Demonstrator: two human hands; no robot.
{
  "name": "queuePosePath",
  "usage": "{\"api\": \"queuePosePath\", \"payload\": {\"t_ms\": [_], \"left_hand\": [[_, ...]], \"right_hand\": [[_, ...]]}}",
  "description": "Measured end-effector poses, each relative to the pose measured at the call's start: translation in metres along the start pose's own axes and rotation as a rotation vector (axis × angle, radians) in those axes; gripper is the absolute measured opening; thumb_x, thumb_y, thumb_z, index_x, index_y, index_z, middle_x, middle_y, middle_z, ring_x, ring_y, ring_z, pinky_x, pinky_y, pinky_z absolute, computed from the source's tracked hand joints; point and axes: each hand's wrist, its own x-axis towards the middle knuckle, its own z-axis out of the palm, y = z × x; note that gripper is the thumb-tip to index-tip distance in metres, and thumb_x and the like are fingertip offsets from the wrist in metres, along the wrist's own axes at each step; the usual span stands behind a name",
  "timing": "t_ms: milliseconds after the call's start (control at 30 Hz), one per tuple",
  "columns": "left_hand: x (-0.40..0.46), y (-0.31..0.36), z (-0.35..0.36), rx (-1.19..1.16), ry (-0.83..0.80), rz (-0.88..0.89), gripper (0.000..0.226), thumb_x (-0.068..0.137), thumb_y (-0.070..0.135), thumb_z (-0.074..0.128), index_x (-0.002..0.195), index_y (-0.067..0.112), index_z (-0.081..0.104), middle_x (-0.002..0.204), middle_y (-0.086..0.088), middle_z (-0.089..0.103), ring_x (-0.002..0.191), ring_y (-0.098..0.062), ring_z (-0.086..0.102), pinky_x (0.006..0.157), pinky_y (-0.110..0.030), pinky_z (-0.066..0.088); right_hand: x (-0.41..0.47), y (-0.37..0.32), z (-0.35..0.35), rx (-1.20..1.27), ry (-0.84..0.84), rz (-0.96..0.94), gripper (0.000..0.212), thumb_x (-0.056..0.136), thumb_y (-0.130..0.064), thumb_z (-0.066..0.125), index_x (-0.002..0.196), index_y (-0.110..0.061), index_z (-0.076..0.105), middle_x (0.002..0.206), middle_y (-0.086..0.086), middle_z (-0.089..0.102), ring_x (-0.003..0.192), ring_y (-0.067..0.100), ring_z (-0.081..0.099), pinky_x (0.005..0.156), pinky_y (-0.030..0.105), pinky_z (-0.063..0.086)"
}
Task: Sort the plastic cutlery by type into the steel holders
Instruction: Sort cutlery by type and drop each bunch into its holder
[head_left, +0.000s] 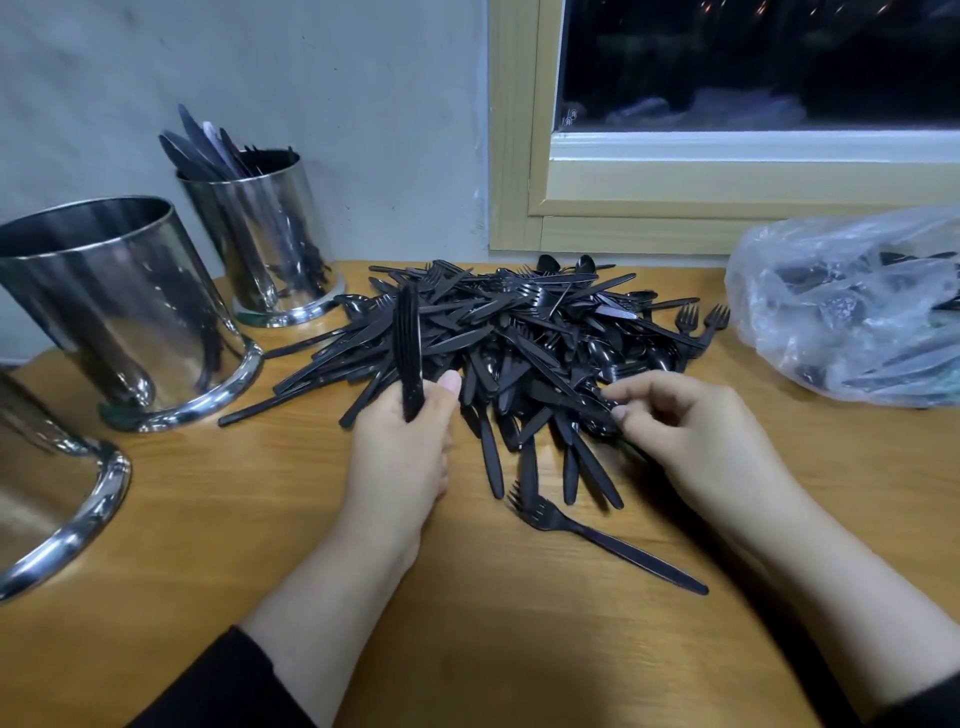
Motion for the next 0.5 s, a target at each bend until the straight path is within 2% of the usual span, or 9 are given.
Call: {"api": "queuePosePath", "payload": {"t_ms": [100,200,267,300,367,433,500], "left_hand": [[0.002,0.000,-0.001,-0.067,-0.012,-0.026,0.043,0.100,0.037,0.062,0.065,0.015,0.051,0.052,0.003,0.037,0.046,-0.014,0.032,0.042,-0.025,0.027],[0.003,0.000,-0.002,-0.109,-0.057,-0.038,0.047,0.101,0.037,0.062,0.063,0.011,0.053,0.054,-0.002,0.037,0.048,-0.016,0.032,0.042,-0.025,0.027],[0.002,0.001,-0.001,-0.125,-0.127,-0.034,0.046,0.101,0.039,0.060,0.070,0.006,0.063,0.054,-0.001,0.038,0.047,-0.015,0.032,0.043,-0.026,0.028],[0.001,0.002,0.000,-0.128,-0.164,-0.028,0.044,0.100,0.042,0.060,0.078,0.005,0.069,0.055,-0.001,0.039,0.047,-0.014,0.033,0.043,-0.026,0.028],[-0.001,0.003,0.004,-0.136,-0.226,-0.025,0.040,0.097,0.048,0.058,0.098,0.012,0.076,0.057,0.000,0.041,0.048,-0.012,0.032,0.045,-0.027,0.028],[-0.003,0.004,0.007,-0.165,-0.279,-0.040,0.042,0.095,0.050,0.057,0.111,0.014,0.072,0.059,0.000,0.042,0.049,-0.012,0.031,0.046,-0.027,0.028],[-0.004,0.006,0.009,-0.232,-0.325,-0.079,0.051,0.090,0.051,0.061,0.109,0.004,0.065,0.061,0.001,0.042,0.050,-0.012,0.031,0.045,-0.025,0.027]], "right_hand": [[-0.002,-0.007,-0.006,0.118,0.106,0.005,0.020,0.092,-0.011,0.063,0.084,-0.025,0.074,0.060,0.003,0.059,0.051,0.012,0.040,0.045,0.018,0.031],[-0.002,-0.010,-0.010,0.218,0.157,0.014,0.020,0.089,-0.009,0.062,0.080,-0.021,0.075,0.054,0.005,0.054,0.048,0.014,0.043,0.049,0.022,0.038],[-0.003,-0.011,-0.010,0.285,0.172,-0.022,0.018,0.089,-0.011,0.063,0.084,-0.021,0.076,0.052,0.004,0.054,0.051,0.022,0.048,0.055,0.034,0.041],[-0.005,-0.013,-0.009,0.316,0.164,-0.043,0.017,0.091,-0.010,0.063,0.084,-0.020,0.076,0.053,0.008,0.054,0.052,0.024,0.048,0.055,0.035,0.041],[-0.011,-0.019,-0.004,0.313,0.104,-0.111,0.019,0.095,-0.007,0.063,0.086,-0.020,0.075,0.058,0.016,0.056,0.053,0.025,0.050,0.054,0.026,0.043],[-0.018,-0.027,0.004,0.251,0.004,-0.195,0.019,0.094,-0.008,0.065,0.089,-0.024,0.074,0.063,0.008,0.061,0.055,0.017,0.052,0.055,0.017,0.042],[-0.023,-0.030,0.013,0.215,-0.084,-0.229,0.019,0.093,-0.011,0.066,0.090,-0.029,0.073,0.066,-0.004,0.063,0.055,0.016,0.052,0.051,0.023,0.044]]}}
